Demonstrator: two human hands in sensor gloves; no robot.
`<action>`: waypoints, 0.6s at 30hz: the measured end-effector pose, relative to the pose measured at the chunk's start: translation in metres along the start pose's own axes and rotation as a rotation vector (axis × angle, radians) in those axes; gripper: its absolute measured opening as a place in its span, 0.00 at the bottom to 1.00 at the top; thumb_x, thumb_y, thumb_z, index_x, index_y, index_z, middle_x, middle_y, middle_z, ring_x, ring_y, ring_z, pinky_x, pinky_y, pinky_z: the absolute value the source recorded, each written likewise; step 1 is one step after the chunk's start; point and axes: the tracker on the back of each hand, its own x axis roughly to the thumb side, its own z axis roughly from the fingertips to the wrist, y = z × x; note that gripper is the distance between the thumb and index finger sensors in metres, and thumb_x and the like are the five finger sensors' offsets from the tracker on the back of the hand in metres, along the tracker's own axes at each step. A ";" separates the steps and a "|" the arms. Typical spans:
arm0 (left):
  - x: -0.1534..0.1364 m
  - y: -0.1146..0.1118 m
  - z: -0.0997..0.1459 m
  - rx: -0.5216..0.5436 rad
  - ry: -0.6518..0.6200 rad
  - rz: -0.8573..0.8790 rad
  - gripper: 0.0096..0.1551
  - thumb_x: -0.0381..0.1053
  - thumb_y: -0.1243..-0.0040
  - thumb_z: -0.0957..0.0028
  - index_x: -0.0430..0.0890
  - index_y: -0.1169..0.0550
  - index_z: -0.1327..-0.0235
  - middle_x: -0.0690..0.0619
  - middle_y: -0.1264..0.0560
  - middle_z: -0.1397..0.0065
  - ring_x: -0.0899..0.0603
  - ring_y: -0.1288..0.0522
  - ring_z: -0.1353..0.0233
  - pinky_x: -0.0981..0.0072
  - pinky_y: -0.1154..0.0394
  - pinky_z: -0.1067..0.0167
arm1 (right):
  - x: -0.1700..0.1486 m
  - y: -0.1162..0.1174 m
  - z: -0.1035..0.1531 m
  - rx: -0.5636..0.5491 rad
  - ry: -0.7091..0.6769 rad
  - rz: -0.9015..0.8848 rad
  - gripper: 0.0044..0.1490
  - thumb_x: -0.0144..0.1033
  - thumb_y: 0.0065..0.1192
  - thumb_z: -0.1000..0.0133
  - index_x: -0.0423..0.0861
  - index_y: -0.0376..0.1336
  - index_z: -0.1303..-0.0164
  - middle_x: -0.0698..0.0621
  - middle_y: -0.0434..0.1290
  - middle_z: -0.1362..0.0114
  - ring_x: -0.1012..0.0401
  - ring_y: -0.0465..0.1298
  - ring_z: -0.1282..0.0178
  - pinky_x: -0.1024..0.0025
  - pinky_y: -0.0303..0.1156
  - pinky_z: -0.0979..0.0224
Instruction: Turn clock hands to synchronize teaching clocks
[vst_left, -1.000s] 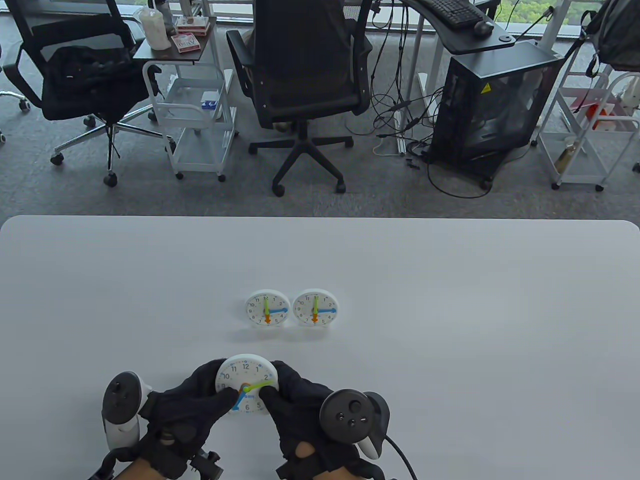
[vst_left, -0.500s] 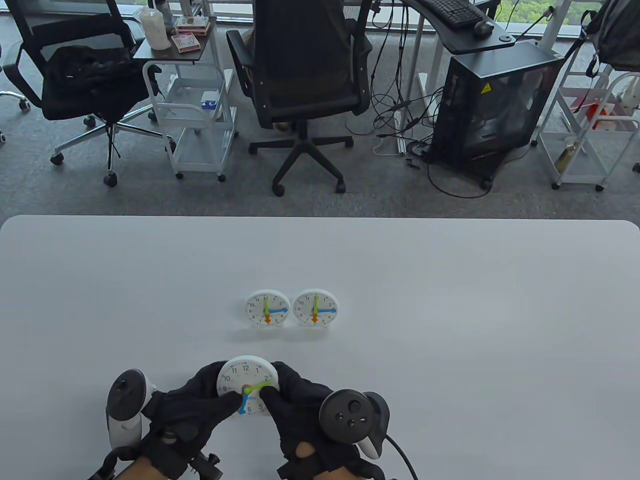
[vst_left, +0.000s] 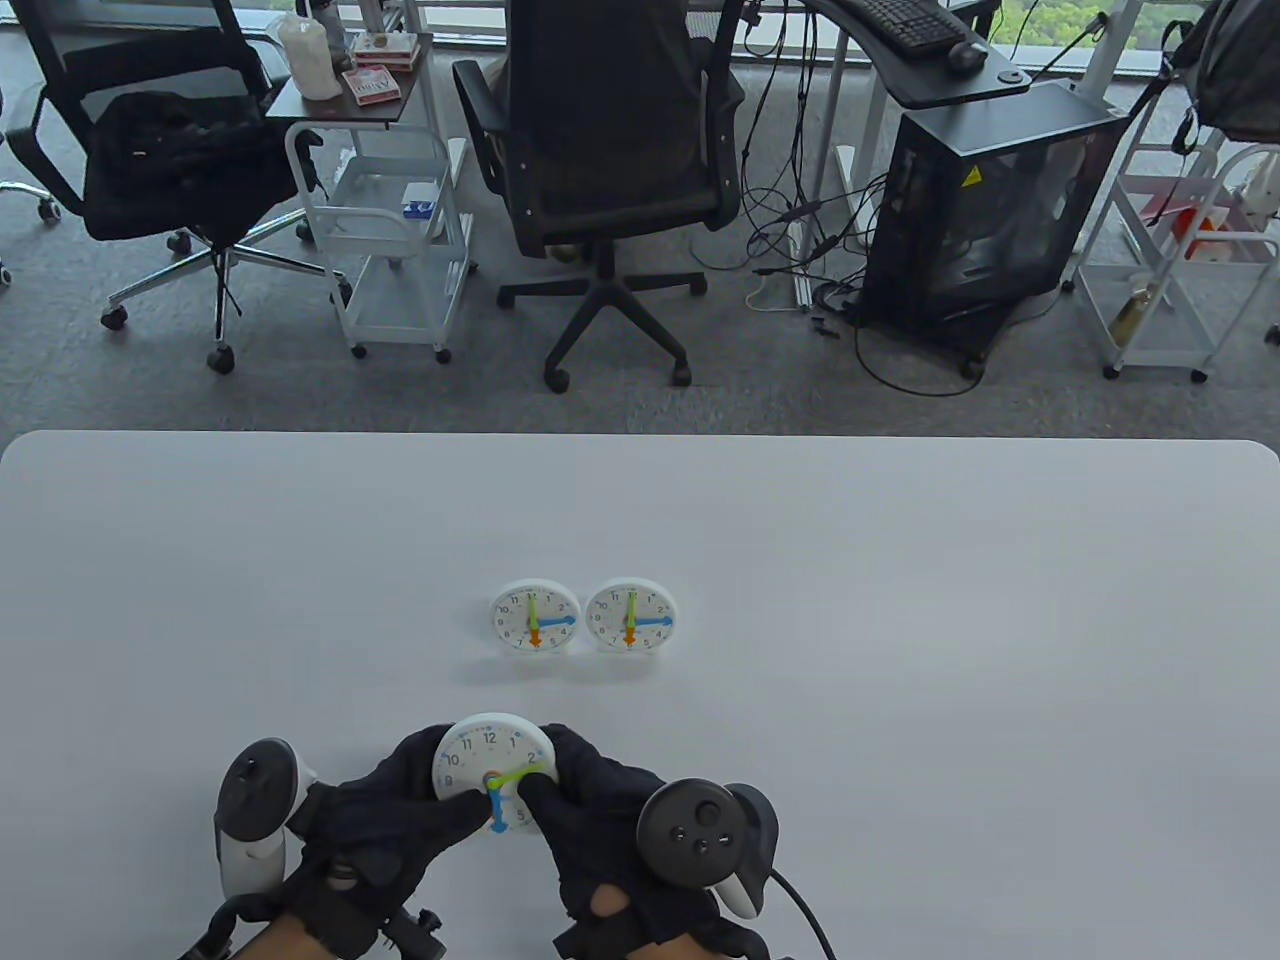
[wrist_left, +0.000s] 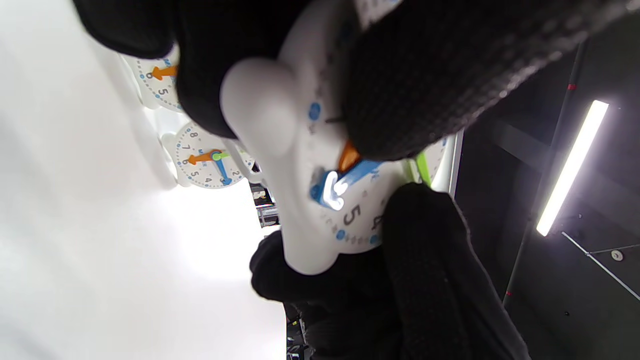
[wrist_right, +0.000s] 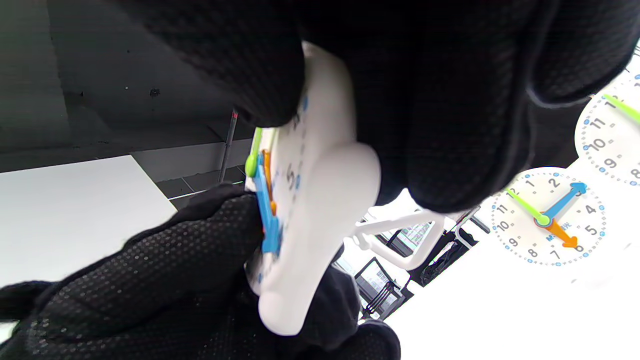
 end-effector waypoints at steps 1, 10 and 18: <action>0.000 0.000 0.000 0.000 0.000 0.000 0.37 0.53 0.19 0.54 0.48 0.27 0.35 0.52 0.15 0.44 0.39 0.15 0.50 0.31 0.30 0.40 | 0.000 0.000 0.000 -0.001 0.001 0.001 0.37 0.43 0.66 0.45 0.24 0.69 0.41 0.43 0.84 0.55 0.49 0.87 0.63 0.38 0.74 0.46; -0.003 -0.002 0.000 0.005 0.012 -0.012 0.37 0.54 0.19 0.54 0.47 0.27 0.35 0.52 0.15 0.45 0.39 0.15 0.51 0.32 0.29 0.40 | -0.002 0.001 -0.001 0.003 0.017 0.005 0.38 0.43 0.66 0.45 0.24 0.69 0.41 0.43 0.84 0.55 0.49 0.87 0.63 0.38 0.74 0.46; -0.003 -0.003 0.001 0.037 0.011 0.027 0.34 0.54 0.23 0.51 0.47 0.27 0.35 0.51 0.14 0.44 0.39 0.14 0.50 0.32 0.29 0.41 | 0.002 0.011 0.000 0.168 0.006 -0.017 0.62 0.55 0.66 0.44 0.19 0.45 0.26 0.38 0.72 0.37 0.43 0.81 0.49 0.34 0.68 0.41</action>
